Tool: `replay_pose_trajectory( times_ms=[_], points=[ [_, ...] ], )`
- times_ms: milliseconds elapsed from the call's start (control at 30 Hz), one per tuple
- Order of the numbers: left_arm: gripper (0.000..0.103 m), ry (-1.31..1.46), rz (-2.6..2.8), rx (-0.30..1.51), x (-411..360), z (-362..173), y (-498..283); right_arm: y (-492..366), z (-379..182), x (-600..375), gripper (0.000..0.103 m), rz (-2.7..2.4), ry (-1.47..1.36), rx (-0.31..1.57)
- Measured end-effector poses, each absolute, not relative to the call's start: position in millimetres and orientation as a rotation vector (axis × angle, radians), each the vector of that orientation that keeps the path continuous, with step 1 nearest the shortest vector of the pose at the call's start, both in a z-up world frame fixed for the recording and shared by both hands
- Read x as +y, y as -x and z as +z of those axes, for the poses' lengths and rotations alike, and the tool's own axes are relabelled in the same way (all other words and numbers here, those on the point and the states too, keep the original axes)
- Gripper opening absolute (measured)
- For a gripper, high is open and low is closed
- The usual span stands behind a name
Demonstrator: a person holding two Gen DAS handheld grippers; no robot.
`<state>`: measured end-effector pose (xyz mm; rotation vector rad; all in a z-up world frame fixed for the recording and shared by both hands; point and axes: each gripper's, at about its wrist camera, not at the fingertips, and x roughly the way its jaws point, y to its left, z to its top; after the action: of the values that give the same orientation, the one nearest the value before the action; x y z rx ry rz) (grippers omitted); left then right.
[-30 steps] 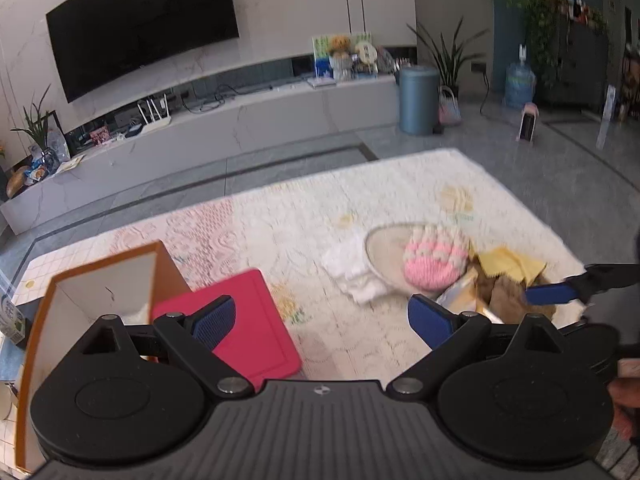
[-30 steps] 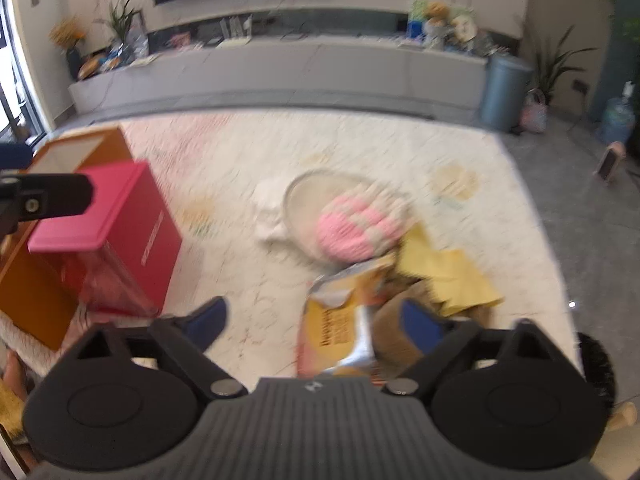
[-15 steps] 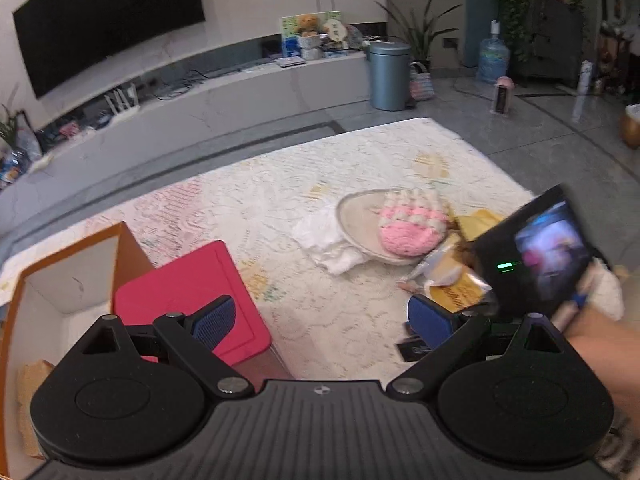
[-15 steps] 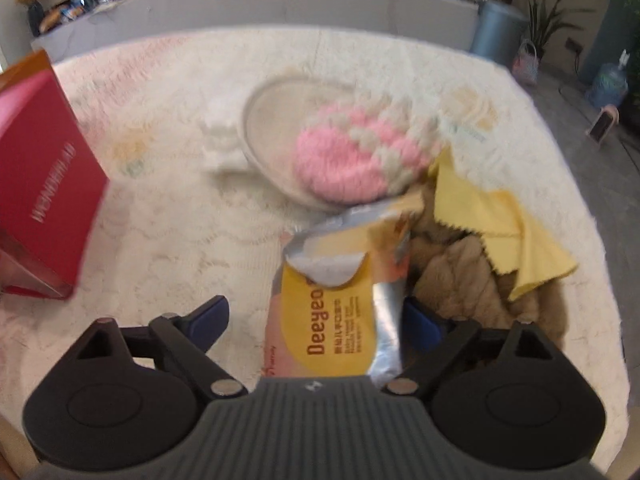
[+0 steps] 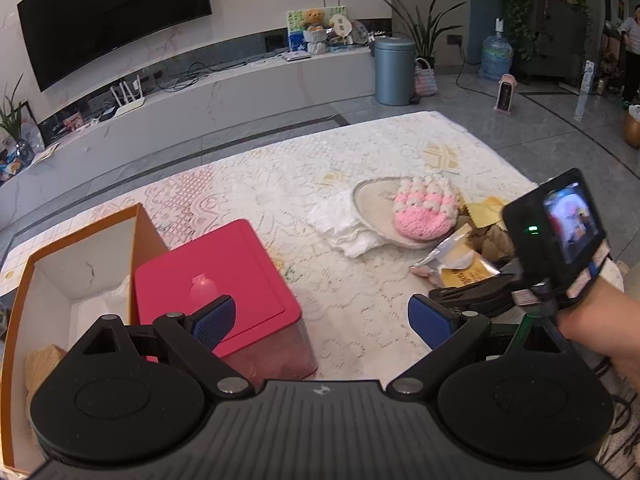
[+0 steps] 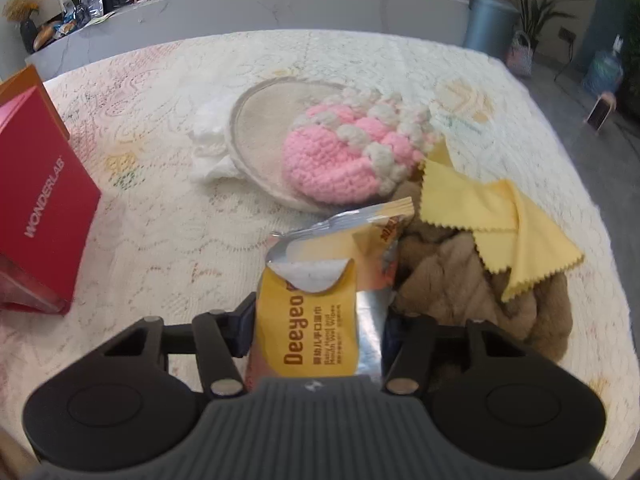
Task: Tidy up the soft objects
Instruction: 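Grasp the yellow Deeyeo snack bag with the right tool, then grasp the brown twisted towel with the left tool while the right tool holds the snack bag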
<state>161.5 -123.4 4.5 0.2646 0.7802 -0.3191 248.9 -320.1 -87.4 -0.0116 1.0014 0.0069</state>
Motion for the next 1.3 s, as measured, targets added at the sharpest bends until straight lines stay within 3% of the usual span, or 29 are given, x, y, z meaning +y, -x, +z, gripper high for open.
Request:
replay_pose_trajectory(
  times_ms=[233, 433, 767, 1033, 1300],
  points=[
    [0.103, -0.261, -0.307, 0.798, -117, 3, -159, -228, -84, -305, 0.052, 0.166, -0.008, 1.077],
    [0.103, -0.266, -0.281, 0.823, -116, 4, -157, -225, -90, -291, 0.053, 0.183, 0.108, 1.008],
    [0.103, -0.285, -0.206, 0.699, -116, 20, -148, -201, -67, -335, 0.052, 0.153, -0.253, 0.893],
    [0.103, -0.221, -0.215, 0.723, -152, 19, -168, -161, -10, -361, 0.052, -0.004, -0.256, 0.664],
    [0.103, -0.272, -0.328, 0.833, -234, -33, -199, -124, -16, -412, 0.051, -0.248, -0.310, 0.613]
  ],
)
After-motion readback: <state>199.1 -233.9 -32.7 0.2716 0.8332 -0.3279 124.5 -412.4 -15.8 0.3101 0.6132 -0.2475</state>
